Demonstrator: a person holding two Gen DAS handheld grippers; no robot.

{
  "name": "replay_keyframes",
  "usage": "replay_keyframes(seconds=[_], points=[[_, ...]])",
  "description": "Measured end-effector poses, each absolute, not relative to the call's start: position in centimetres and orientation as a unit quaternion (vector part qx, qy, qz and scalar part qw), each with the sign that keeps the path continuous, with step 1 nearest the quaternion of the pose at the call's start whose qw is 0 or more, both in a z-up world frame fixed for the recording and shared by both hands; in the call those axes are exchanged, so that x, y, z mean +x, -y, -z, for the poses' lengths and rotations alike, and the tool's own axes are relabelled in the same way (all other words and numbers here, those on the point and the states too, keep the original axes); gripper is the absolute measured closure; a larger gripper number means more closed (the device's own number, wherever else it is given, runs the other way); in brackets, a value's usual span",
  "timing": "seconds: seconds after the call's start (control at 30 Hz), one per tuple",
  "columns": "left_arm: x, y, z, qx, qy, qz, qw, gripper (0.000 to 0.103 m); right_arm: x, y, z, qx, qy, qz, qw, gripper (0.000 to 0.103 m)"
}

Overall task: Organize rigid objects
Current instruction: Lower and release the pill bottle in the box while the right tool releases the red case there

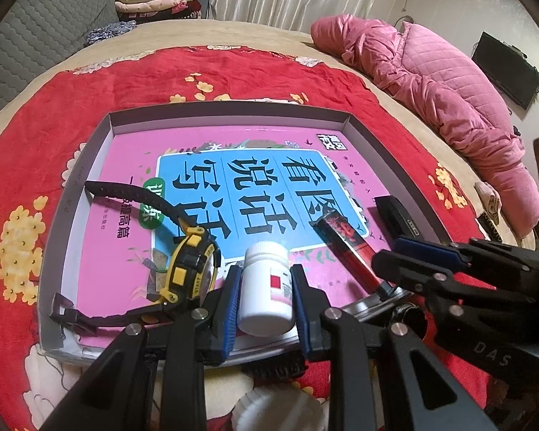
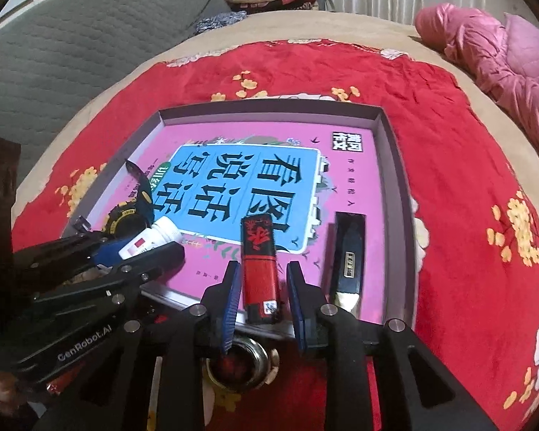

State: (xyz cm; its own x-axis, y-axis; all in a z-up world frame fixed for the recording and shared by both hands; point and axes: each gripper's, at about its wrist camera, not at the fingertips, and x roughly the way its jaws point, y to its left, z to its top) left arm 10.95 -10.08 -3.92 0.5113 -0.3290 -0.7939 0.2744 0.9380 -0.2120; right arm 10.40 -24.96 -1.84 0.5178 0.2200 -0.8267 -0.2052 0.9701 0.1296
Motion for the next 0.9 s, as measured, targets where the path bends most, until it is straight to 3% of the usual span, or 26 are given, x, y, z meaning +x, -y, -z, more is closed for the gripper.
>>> replay_keyframes(seconds=[0.43,0.67,0.9], points=[[10.7,10.3,3.4,-0.017,-0.47,0.17,0.866,0.076,7.3,26.1,0.8,0.042,-0.444,-0.11,0.888,0.075],[10.4,10.3,3.1,-0.013,-0.466,0.17,0.868,0.076,5.6,26.4,0.4,0.066,-0.421,-0.102,0.899,0.064],[10.0,10.4,2.7,-0.017,-0.461,0.179,0.869,0.076,4.5,26.8,0.5,0.085,-0.424,-0.094,0.897,0.062]])
